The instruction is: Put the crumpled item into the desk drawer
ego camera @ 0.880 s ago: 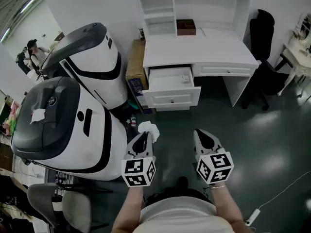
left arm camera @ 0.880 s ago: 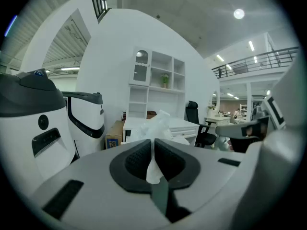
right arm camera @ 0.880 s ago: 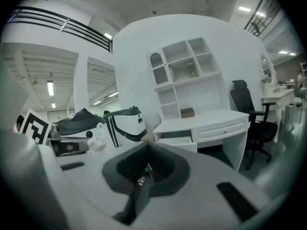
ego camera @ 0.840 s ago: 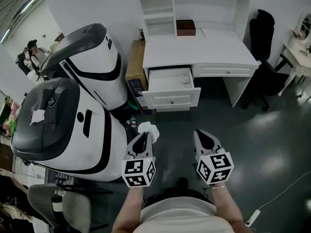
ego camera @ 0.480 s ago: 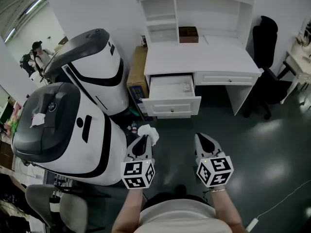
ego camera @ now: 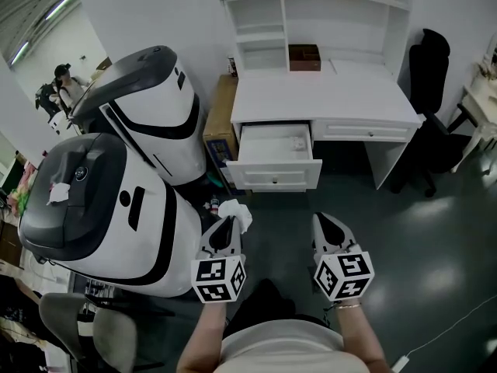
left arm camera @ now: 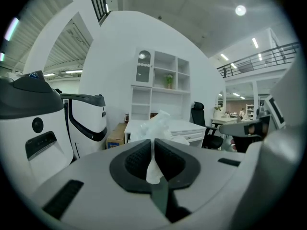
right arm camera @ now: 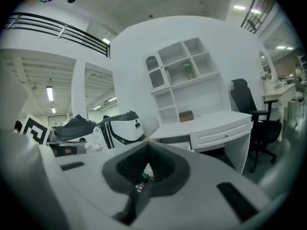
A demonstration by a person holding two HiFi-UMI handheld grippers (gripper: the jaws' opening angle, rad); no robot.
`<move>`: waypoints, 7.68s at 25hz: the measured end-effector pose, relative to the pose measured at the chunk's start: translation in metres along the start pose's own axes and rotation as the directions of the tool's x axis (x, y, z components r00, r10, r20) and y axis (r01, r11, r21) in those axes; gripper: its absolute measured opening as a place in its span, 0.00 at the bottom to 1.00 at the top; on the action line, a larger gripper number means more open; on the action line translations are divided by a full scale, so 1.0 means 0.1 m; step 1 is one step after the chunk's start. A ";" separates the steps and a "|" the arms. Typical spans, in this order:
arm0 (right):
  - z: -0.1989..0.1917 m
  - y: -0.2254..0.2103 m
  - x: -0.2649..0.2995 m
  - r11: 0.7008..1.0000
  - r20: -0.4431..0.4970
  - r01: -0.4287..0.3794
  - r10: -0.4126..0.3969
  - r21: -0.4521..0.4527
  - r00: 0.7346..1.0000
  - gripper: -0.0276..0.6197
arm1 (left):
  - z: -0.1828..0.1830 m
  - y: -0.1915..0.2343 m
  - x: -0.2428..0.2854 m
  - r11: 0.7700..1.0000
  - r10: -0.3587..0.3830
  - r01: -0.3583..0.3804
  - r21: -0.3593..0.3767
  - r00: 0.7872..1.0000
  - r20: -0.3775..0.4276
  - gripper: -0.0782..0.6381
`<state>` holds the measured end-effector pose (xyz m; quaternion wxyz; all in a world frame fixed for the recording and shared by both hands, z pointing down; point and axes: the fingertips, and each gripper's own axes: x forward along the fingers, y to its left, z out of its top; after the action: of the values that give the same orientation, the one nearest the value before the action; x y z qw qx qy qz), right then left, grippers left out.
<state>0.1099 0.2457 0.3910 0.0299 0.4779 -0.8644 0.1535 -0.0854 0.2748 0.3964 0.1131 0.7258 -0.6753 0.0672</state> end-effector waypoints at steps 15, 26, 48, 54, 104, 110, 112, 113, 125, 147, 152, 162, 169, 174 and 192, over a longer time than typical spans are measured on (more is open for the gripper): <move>0.26 -0.33 0.97 0.999 0.002 0.043 -0.043 0.011 0.999 0.05 | 0.23 0.44 1.04 1.000 -0.002 0.002 0.013 1.000 0.002 0.13; 0.52 -0.50 1.94 0.997 -0.017 0.072 -0.072 0.025 0.997 0.05 | 0.45 0.89 1.96 1.000 -0.019 0.018 -0.002 1.000 -0.019 0.13; 0.88 -0.50 2.87 0.993 0.010 0.116 -0.116 -0.001 0.993 0.05 | 0.73 1.42 2.82 0.998 -0.065 0.065 -0.022 0.998 0.001 0.13; 0.95 -0.62 3.03 0.993 0.022 0.116 -0.116 0.010 0.993 0.05 | 0.79 1.41 3.00 0.998 -0.058 0.058 -0.006 0.998 0.007 0.13; 1.34 -1.95 4.23 0.993 -0.012 0.106 -0.105 0.061 0.994 0.05 | 0.28 1.04 4.73 0.997 -0.061 0.073 0.038 0.967 -0.248 0.13; 1.33 -2.05 4.27 0.991 -0.022 0.111 -0.109 0.070 0.994 0.05 | 0.03 0.94 4.84 0.994 -0.082 0.099 0.039 0.945 -0.317 0.13; 1.33 -2.07 4.28 0.991 -0.023 0.112 -0.111 0.072 0.994 0.05 | -0.05 0.92 4.87 0.993 -0.089 0.110 0.044 0.936 -0.342 0.13; 1.33 -2.08 4.28 0.991 -0.022 0.112 -0.111 0.073 0.994 0.05 | -0.09 0.91 4.89 0.992 -0.090 0.114 0.047 0.931 -0.353 0.13; 1.28 -2.22 4.28 0.987 -0.036 0.131 -0.128 0.090 0.991 0.05 | -0.65 0.83 5.07 0.984 -0.109 0.165 0.071 0.862 -0.496 0.13; 1.14 -2.43 4.23 0.982 -0.082 0.164 -0.157 0.091 0.984 0.05 | -1.64 0.83 5.44 0.981 -0.066 0.180 0.075 0.671 -0.738 0.13; 1.13 -2.44 4.26 0.983 -0.092 0.164 -0.156 0.087 0.984 0.05 | -1.81 0.86 5.49 0.981 -0.048 0.176 0.083 0.633 -0.773 0.13; 1.07 -2.49 4.23 0.977 -0.112 0.188 -0.177 0.099 0.978 0.05 | -2.13 0.97 5.51 0.984 -0.031 0.162 0.070 0.549 -0.835 0.13; 1.04 -2.53 4.21 0.974 -0.121 0.203 -0.190 0.105 0.974 0.05 | -2.30 1.00 5.47 0.981 -0.008 0.171 0.089 0.496 -0.868 0.13; 1.03 -2.56 4.21 0.973 -0.126 0.207 -0.194 0.105 0.973 0.05 | -2.38 0.97 5.46 0.983 -0.011 0.165 0.078 0.479 -0.878 0.13; 1.03 -2.47 4.27 0.979 -0.128 0.178 -0.165 0.099 0.978 0.05 | -2.11 0.96 5.56 0.995 -0.061 0.099 -0.005 0.571 -0.819 0.26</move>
<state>0.0950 -0.2556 0.4358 0.0683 0.5418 -0.8067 0.2260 -0.1250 -0.2141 0.7462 0.3997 0.6449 -0.5118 0.4030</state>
